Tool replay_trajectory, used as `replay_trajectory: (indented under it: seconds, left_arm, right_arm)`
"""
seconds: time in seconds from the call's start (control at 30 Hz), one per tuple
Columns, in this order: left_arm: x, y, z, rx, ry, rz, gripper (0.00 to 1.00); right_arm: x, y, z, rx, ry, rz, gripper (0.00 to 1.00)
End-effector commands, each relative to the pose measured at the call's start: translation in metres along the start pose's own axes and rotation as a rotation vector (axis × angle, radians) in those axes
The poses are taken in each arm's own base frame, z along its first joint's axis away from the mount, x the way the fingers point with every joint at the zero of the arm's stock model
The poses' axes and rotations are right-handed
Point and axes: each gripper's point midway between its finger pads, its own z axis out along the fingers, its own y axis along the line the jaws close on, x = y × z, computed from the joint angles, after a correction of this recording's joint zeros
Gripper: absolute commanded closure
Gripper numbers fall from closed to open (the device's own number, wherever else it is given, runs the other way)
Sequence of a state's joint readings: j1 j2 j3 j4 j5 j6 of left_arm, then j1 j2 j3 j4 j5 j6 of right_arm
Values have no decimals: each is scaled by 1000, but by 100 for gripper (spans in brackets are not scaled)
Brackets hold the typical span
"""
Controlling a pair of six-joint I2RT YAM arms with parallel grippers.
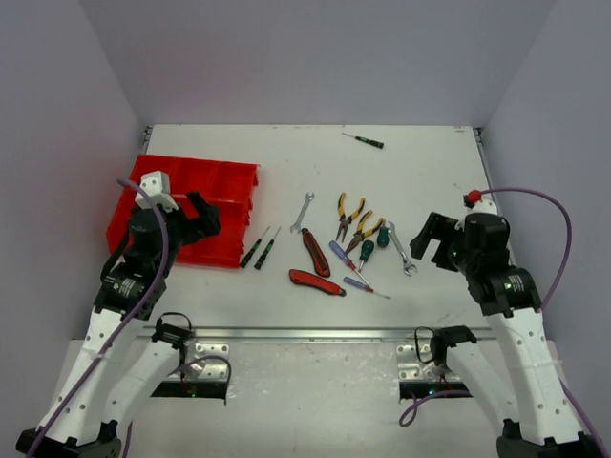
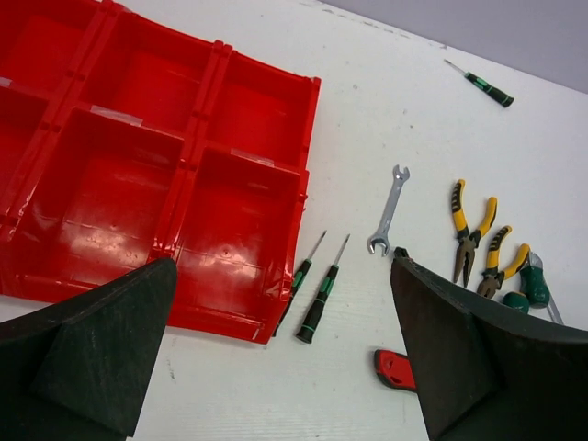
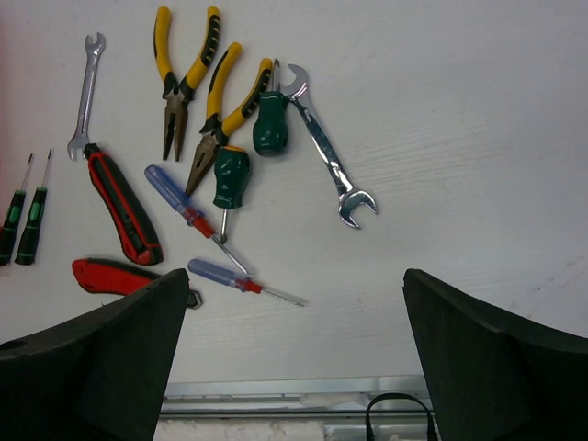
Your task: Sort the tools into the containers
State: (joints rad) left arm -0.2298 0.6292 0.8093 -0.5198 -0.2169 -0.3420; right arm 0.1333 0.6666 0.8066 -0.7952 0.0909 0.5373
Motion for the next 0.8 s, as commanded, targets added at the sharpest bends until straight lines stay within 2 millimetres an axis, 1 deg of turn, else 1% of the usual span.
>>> replay_trajectory:
  seconds: [0.0,0.1,0.17,0.23,0.27,0.3,0.37,0.43,0.47,0.5,0.57,0.63,0.67,0.73,0.77]
  left_arm:
    - [-5,-9,1,42,-23,-6,0]
    - [-5,-9,1,48,-23,-7,0]
    - [-5,-10,0,52,-25,-7,0]
    - [-5,-12,0,61,-24,-8,0]
    - [-4,-13,0,68,-22,-7,0]
    - [-4,-14,0,76,-19,-4,0]
    - [-1,-15,2,81,-10,-1,0]
    - [0,-16,3,86,-3,2,0]
    - [1,-17,4,91,1,3,0]
    - [2,-19,4,98,7,5,0]
    - [4,-21,5,108,16,7,0]
    - [7,-22,7,116,30,12,0]
    - [8,-23,8,118,32,14,0]
    - [9,-24,9,123,41,17,0]
    - [10,-24,9,122,43,18,0]
  right_arm:
    - [-20,3,-6,0,-77,31,1]
    - [-18,23,-1,-118,-75,17,1]
    - [-15,40,11,-212,-67,28,1]
    - [-10,46,28,-228,-10,34,1]
    - [-6,46,37,-220,27,33,1]
    - [-6,46,46,-204,55,19,1]
    - [-2,40,71,-137,153,-8,1]
    - [1,35,91,-78,216,-35,1]
    - [2,33,101,-46,240,-53,4]
    - [4,30,114,-4,266,-77,9]
    - [7,29,130,50,308,-123,15]
    - [19,41,153,42,369,-137,27]
    - [21,46,159,44,367,-145,30]
    - [30,45,177,74,390,-137,33]
    - [27,47,179,75,374,-133,34]
